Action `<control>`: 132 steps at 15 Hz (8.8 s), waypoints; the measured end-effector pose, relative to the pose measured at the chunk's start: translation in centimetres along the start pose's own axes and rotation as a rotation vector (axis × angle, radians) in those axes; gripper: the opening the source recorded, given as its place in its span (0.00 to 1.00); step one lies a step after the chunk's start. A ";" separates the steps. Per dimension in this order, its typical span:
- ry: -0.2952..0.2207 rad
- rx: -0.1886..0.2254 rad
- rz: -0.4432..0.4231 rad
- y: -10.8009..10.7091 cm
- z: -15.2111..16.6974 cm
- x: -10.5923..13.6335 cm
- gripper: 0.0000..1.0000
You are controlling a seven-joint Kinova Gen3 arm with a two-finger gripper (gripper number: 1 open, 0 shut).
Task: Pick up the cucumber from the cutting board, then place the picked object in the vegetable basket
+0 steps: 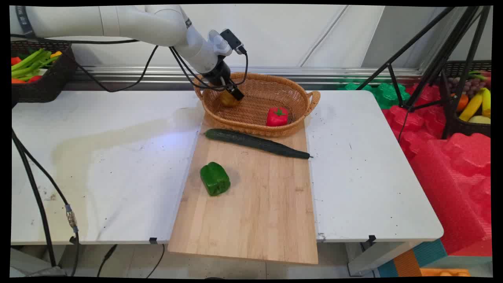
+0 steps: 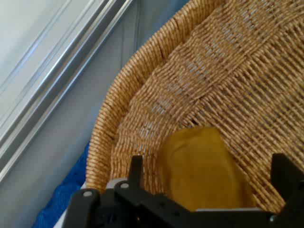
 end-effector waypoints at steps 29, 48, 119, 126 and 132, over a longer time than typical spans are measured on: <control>0.334 -0.094 0.654 11.4 -17.8 0.6 1.00; 0.079 -0.314 0.824 22.9 -6.4 2.9 1.00; 0.378 -0.160 0.982 10.7 -4.6 13.5 0.00; 0.393 -0.197 0.946 9.8 -2.2 13.0 0.00; 0.411 -0.190 0.895 9.2 -2.6 12.2 1.00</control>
